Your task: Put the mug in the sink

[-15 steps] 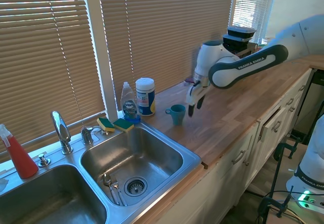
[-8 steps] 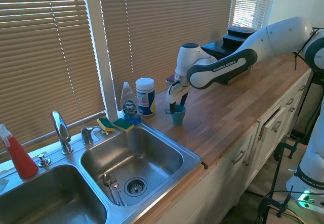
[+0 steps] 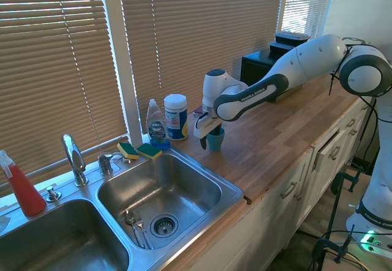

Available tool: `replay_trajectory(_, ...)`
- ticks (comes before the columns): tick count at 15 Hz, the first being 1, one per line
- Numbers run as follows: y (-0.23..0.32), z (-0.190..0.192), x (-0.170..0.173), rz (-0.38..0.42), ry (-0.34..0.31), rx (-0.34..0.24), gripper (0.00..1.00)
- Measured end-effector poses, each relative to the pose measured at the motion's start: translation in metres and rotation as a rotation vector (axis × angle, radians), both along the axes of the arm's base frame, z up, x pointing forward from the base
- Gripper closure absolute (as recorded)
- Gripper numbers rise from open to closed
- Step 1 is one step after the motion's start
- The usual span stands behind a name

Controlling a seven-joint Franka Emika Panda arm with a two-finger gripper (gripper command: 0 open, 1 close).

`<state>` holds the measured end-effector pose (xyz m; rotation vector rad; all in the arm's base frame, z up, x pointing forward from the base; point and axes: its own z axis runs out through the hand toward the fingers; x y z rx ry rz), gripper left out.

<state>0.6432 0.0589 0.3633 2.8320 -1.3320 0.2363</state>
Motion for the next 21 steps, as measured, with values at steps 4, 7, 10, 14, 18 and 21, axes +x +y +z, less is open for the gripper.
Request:
replay_trajectory(4, -0.003, -0.001, 0.0, -0.006, 0.001, -0.002, 1.0)
replay_trajectory(7, -0.003, -0.001, 0.0, -0.007, 0.001, 0.001, 1.0)
replay_trajectory(10, -0.006, -0.002, 0.0, -0.013, 0.002, 0.001, 1.0)
replay_trajectory(14, -0.008, -0.002, 0.0, -0.021, 0.002, 0.007, 1.0)
replay_trajectory(18, -0.008, 0.001, 0.0, -0.024, -0.004, 0.015, 1.0)
replay_trajectory(21, 0.0, 0.009, -0.001, -0.012, -0.016, 0.016, 1.0)
